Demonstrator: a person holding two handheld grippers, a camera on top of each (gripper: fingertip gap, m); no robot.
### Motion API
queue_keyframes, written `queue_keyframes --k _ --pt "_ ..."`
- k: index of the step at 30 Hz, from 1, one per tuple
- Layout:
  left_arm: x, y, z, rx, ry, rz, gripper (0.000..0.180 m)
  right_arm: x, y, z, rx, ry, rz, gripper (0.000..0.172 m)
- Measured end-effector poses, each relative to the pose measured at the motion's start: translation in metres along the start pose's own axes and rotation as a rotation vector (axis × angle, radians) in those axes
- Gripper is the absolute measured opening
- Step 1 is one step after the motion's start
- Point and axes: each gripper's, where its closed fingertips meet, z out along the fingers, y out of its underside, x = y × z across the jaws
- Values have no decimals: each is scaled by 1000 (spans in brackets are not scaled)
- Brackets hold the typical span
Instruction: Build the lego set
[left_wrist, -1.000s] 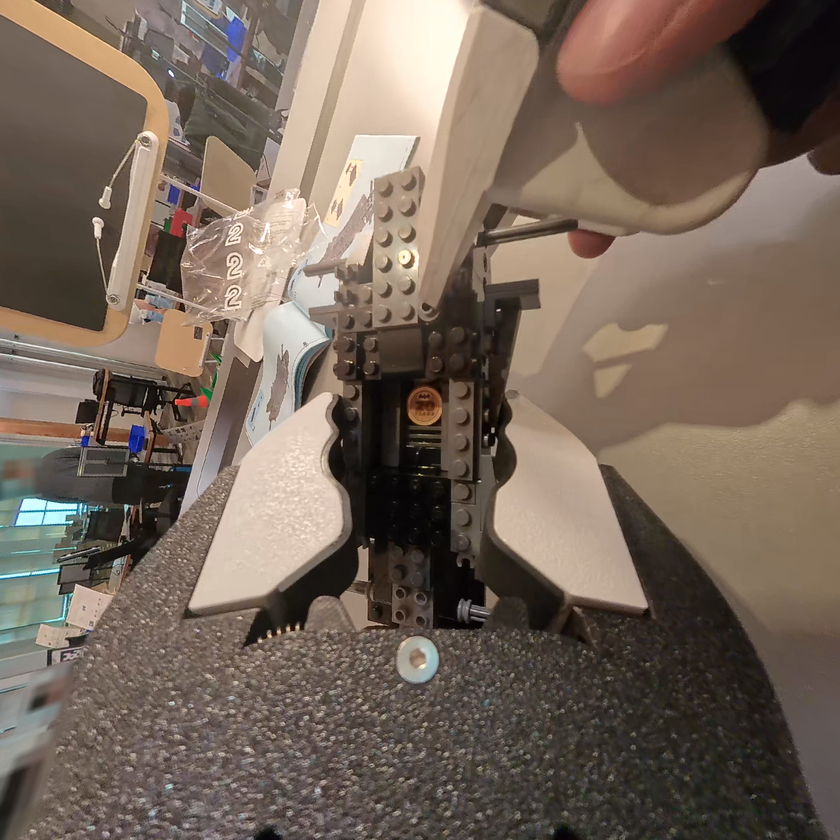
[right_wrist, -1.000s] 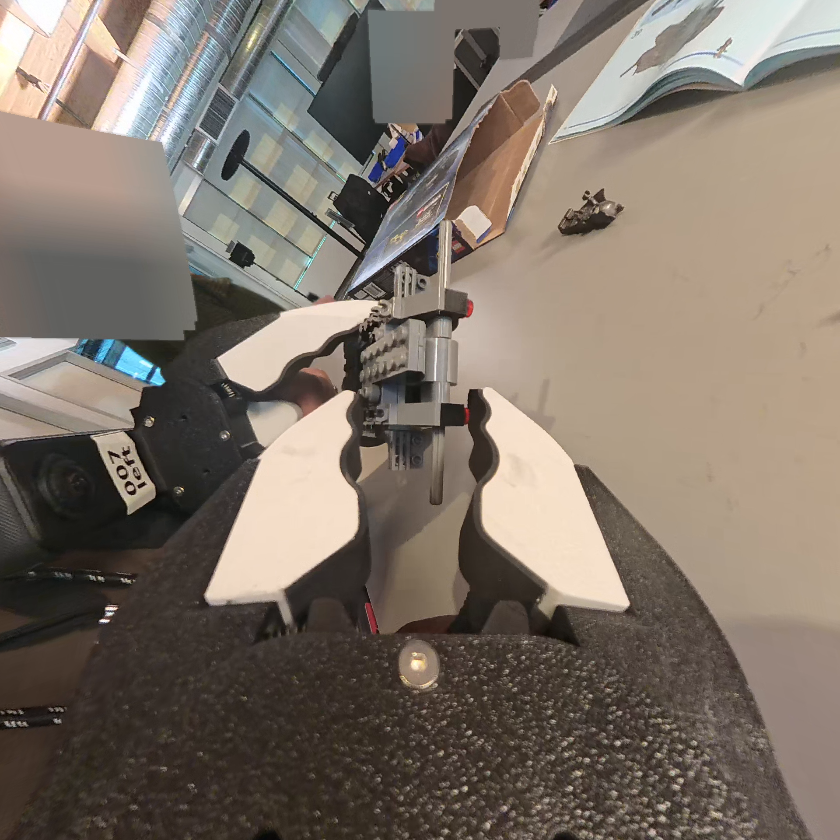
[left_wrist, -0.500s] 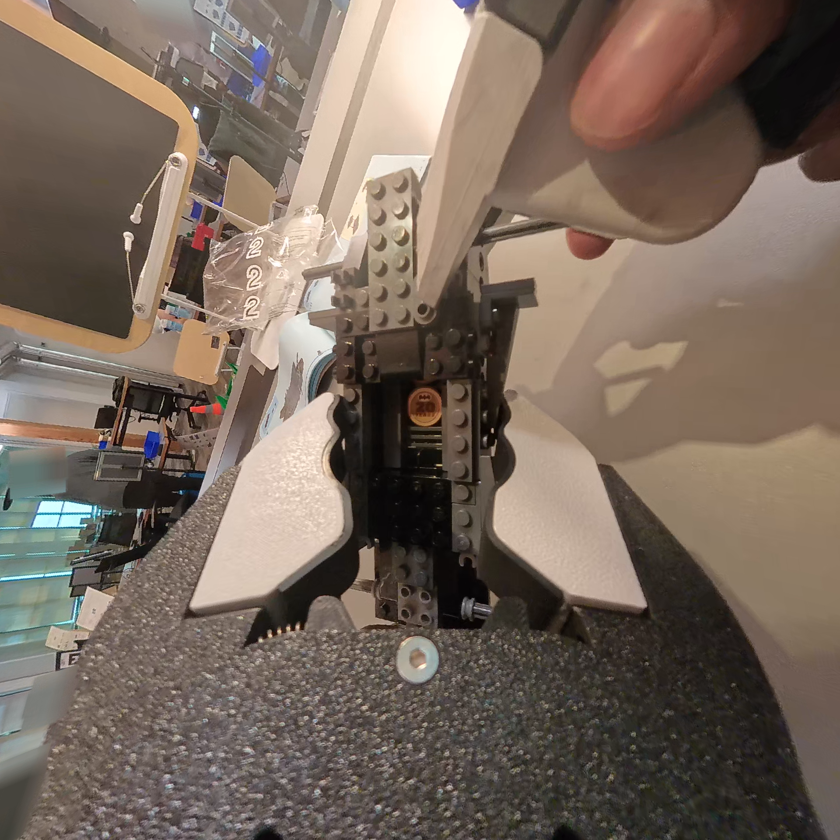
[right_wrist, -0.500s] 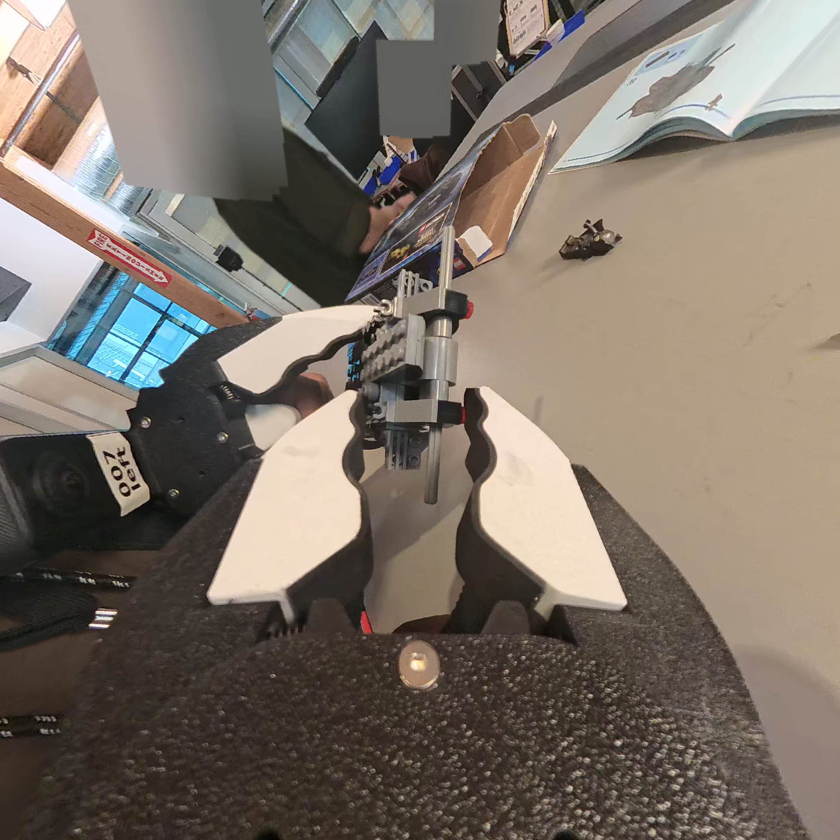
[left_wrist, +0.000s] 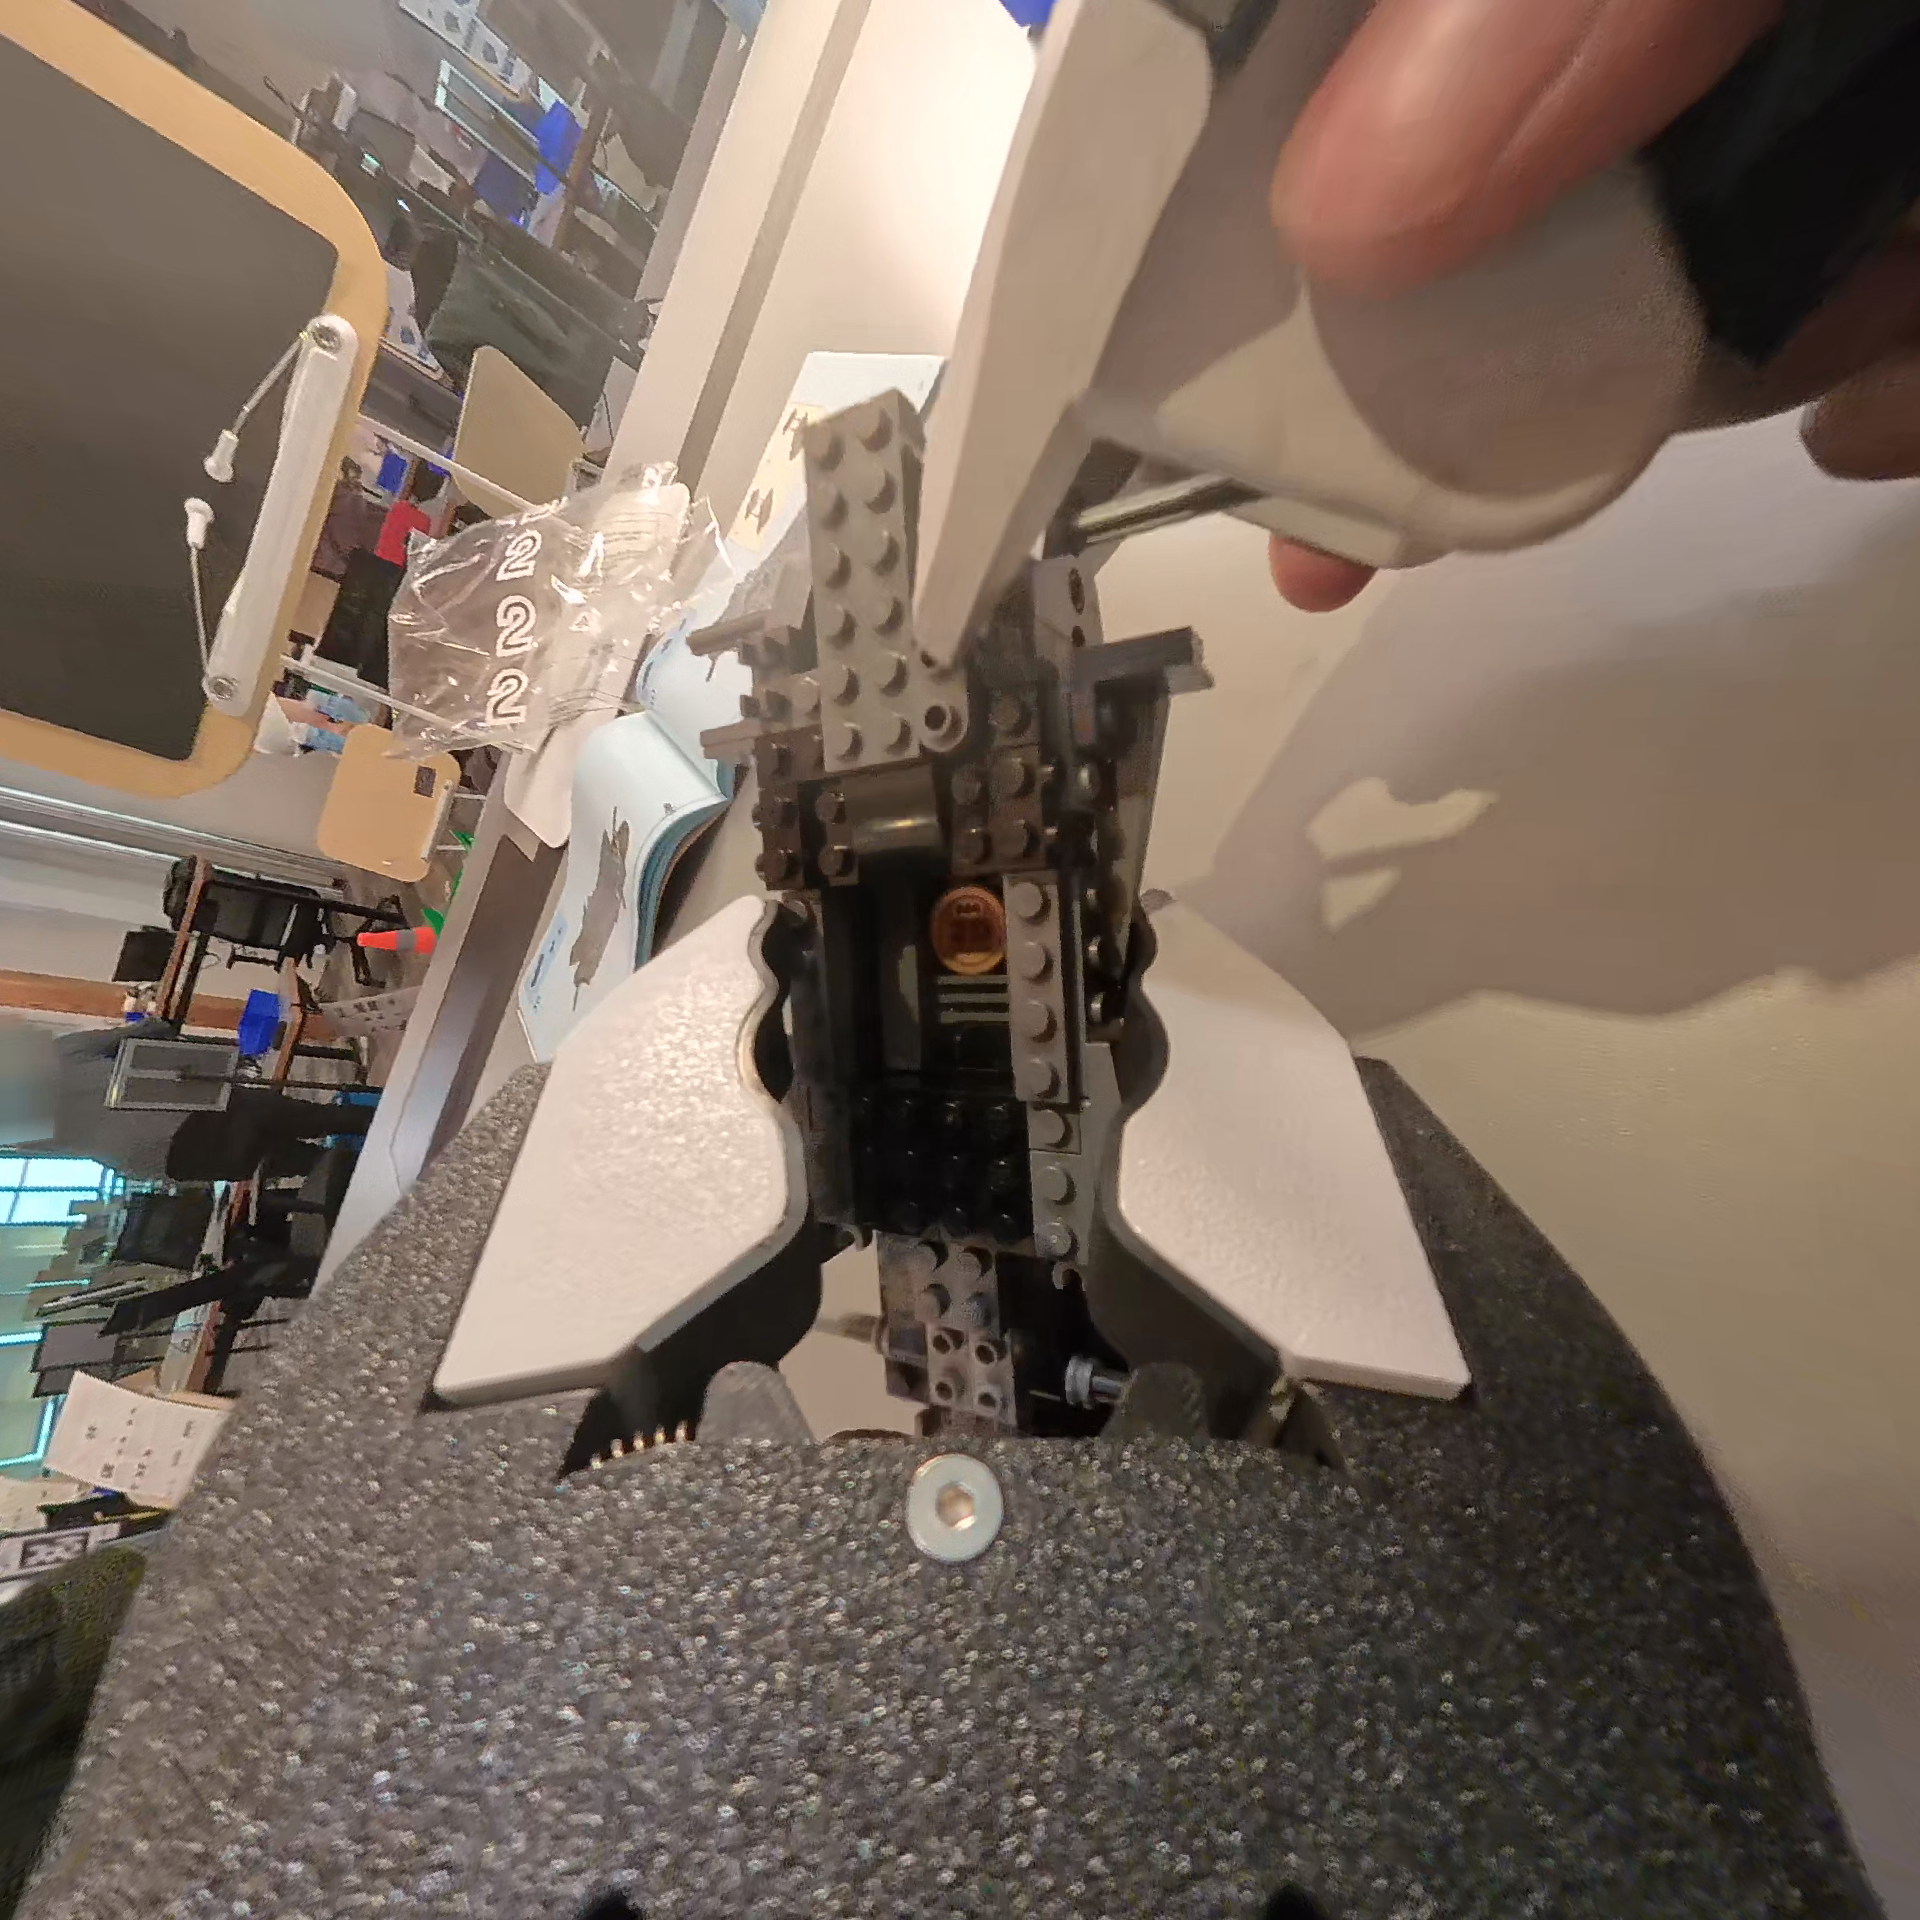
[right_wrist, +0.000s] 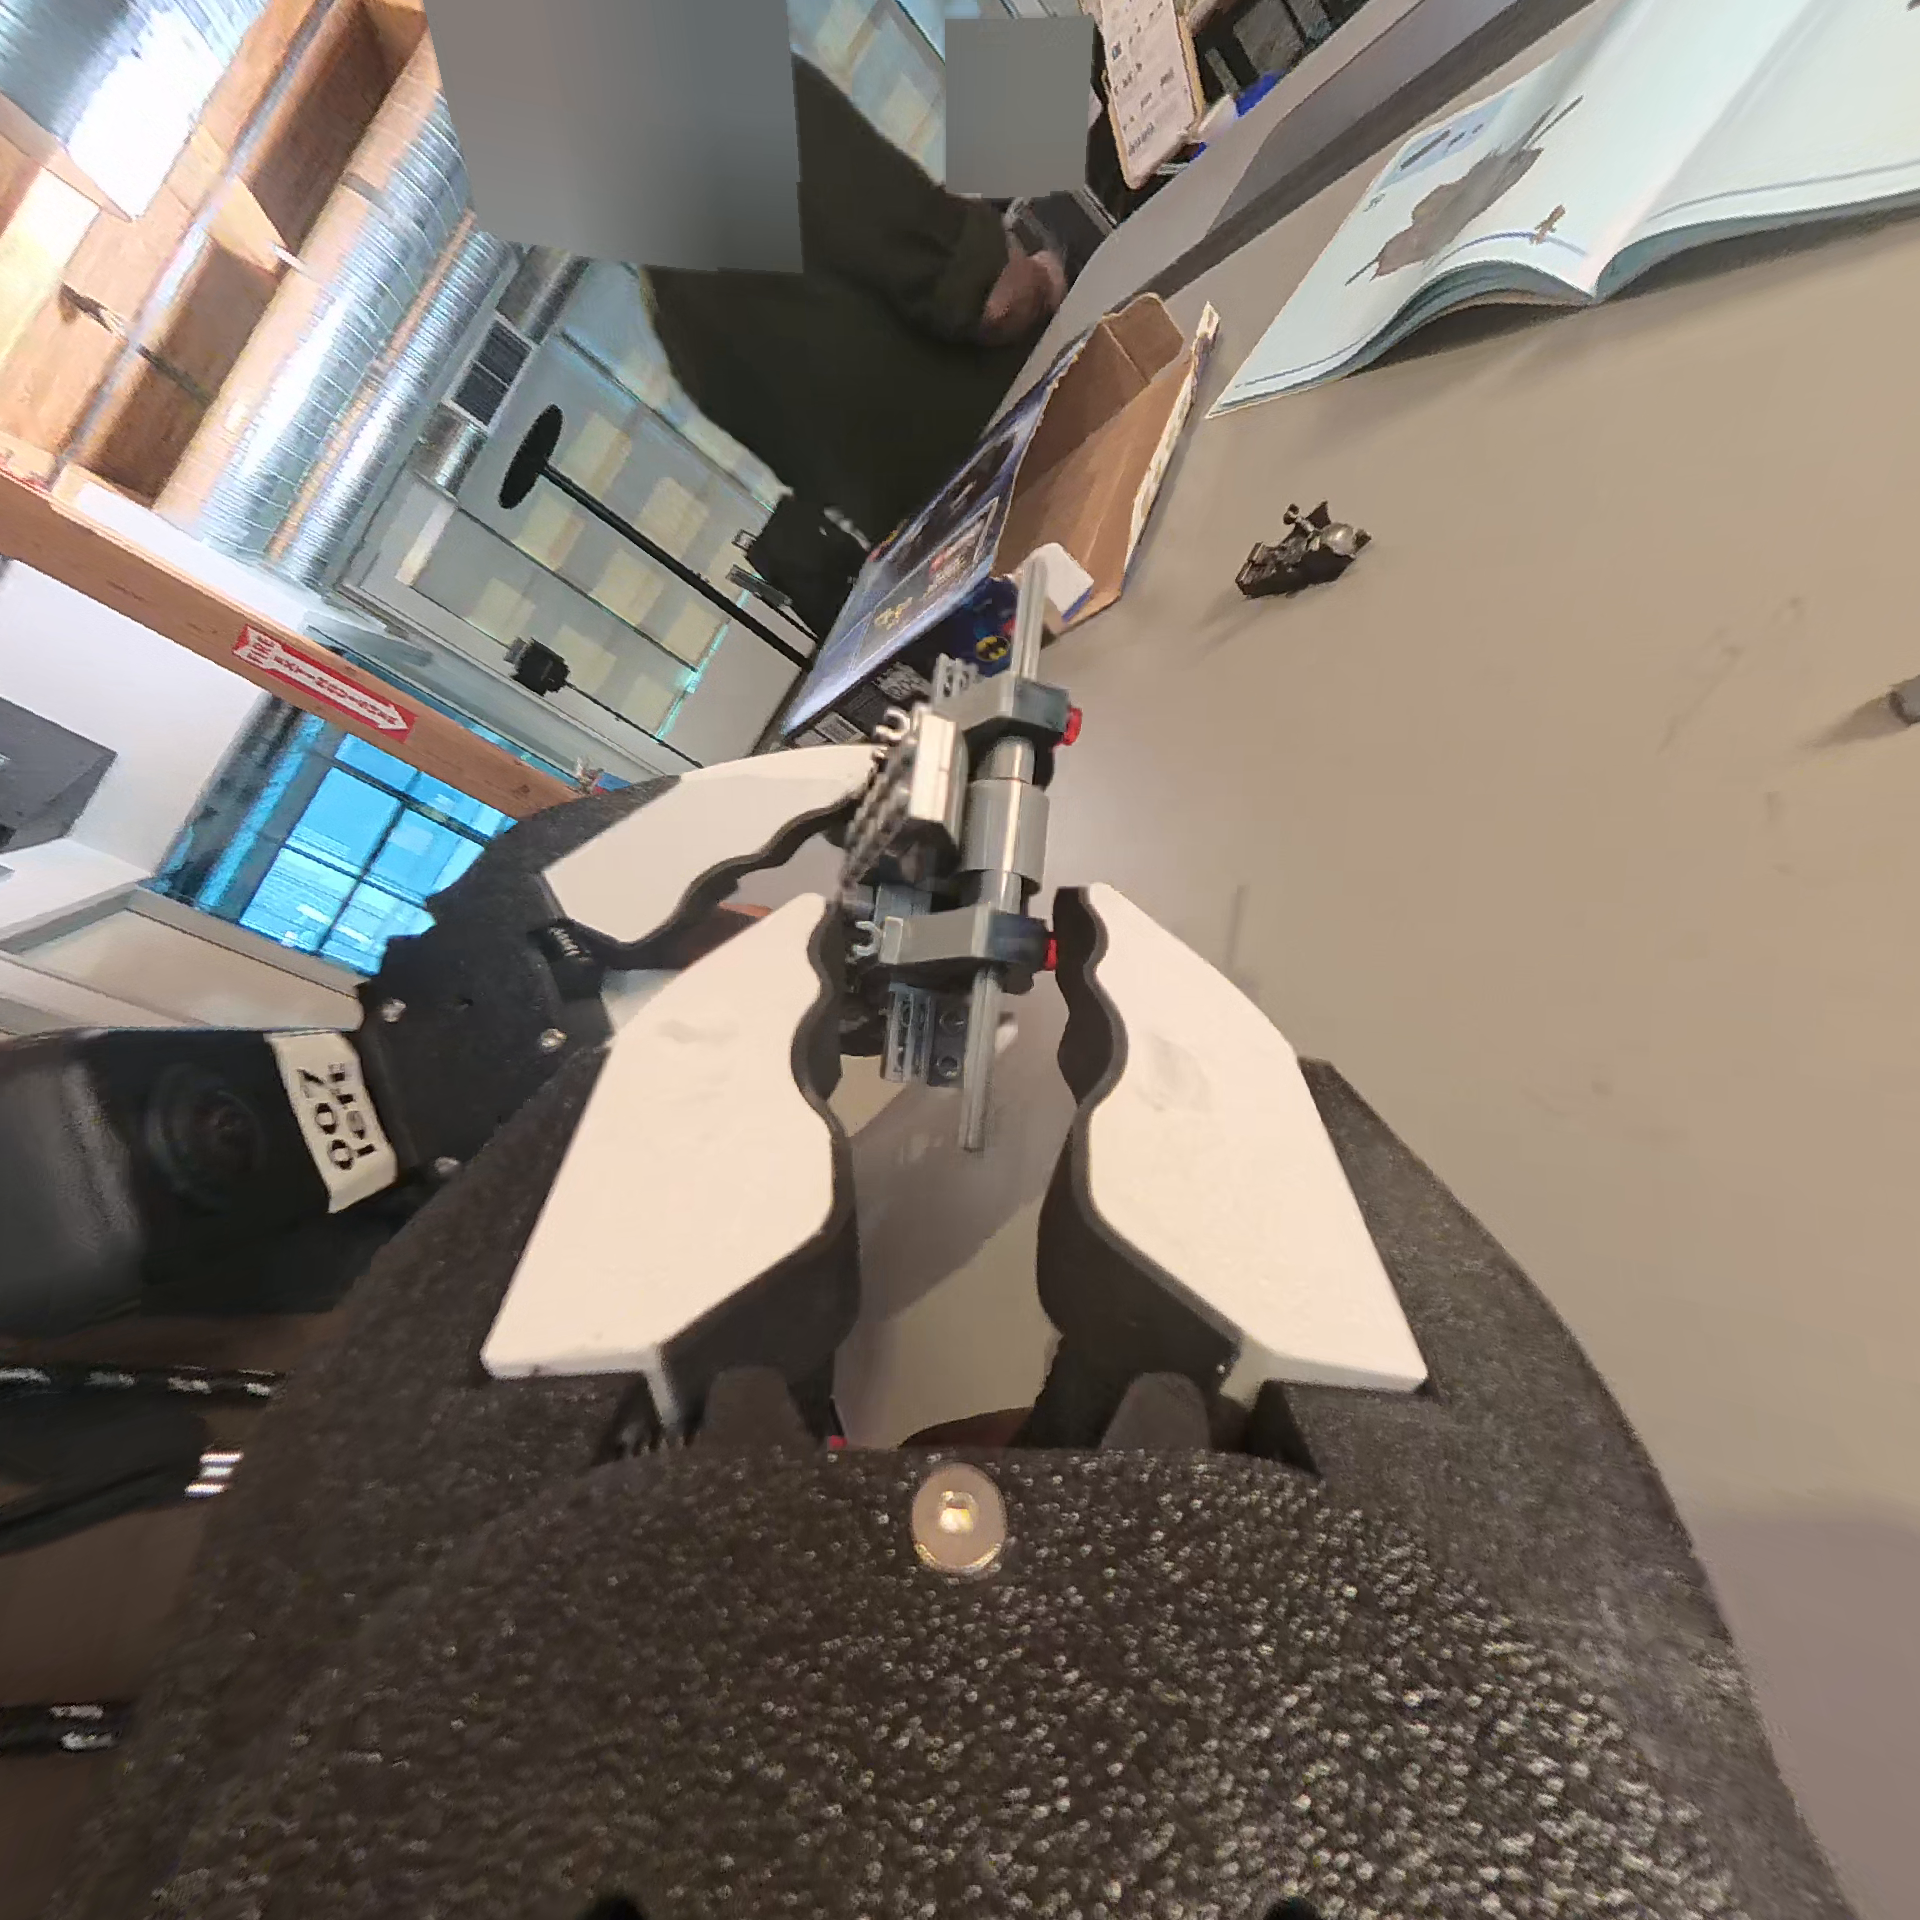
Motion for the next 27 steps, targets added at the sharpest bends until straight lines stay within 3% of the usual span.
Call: queue_keyframes --k 9,27 --pt "12 18 11 -24 30 -26 61 3 13 8 -48 -53 70 32" --pt "18 12 13 -28 21 24 60 7 20 13 -113 -17 51 36"
